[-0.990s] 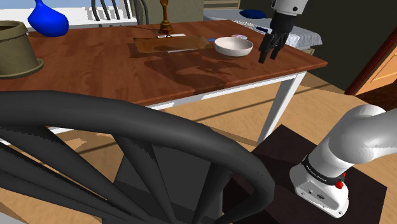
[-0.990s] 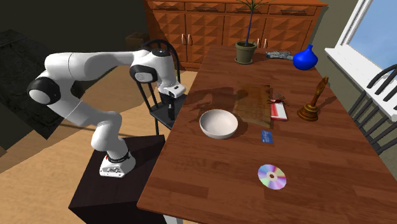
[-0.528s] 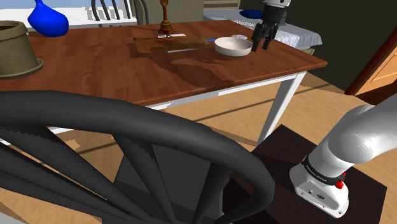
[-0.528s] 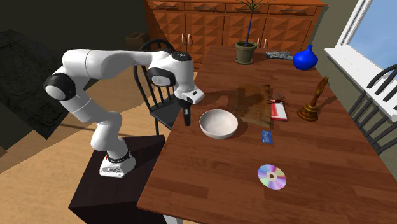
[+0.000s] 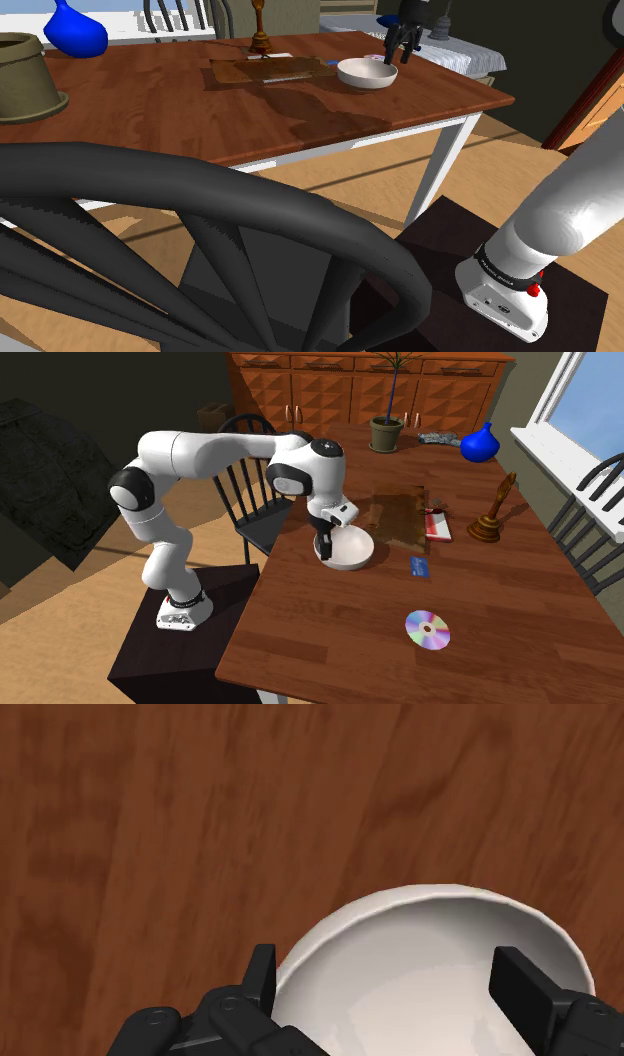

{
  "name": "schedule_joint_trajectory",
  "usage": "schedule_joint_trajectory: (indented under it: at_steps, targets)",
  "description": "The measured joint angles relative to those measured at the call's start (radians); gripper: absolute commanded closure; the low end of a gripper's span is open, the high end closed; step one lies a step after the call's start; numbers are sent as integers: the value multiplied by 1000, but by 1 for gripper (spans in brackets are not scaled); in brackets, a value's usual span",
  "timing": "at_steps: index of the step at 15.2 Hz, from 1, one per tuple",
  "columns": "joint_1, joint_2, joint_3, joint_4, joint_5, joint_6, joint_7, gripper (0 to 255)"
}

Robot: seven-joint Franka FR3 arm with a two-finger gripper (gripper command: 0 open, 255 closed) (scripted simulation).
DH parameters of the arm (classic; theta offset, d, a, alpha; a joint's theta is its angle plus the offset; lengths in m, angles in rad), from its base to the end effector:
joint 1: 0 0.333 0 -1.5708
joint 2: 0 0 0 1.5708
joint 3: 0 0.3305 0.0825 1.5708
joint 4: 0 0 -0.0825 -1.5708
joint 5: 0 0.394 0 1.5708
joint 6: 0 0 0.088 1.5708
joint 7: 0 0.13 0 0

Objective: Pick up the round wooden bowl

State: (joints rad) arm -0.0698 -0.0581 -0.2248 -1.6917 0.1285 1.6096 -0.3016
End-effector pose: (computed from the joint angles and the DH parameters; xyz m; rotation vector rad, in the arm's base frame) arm 0.5271 -0.1463 0.5937 -2.9989 -0.0014 -0.0257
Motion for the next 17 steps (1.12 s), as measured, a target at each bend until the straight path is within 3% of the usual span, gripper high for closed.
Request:
schedule_joint_trajectory:
  at_steps: [6,14,15,17]
  targets:
    - [-59,287,-41,373,83,-120,-72,0]
    - [-62,292,-44,291,85,-37,-96,0]
    - [-61,288,-43,281,84,-30,-96,255]
    - [-60,286,-43,273,84,-25,-96,255]
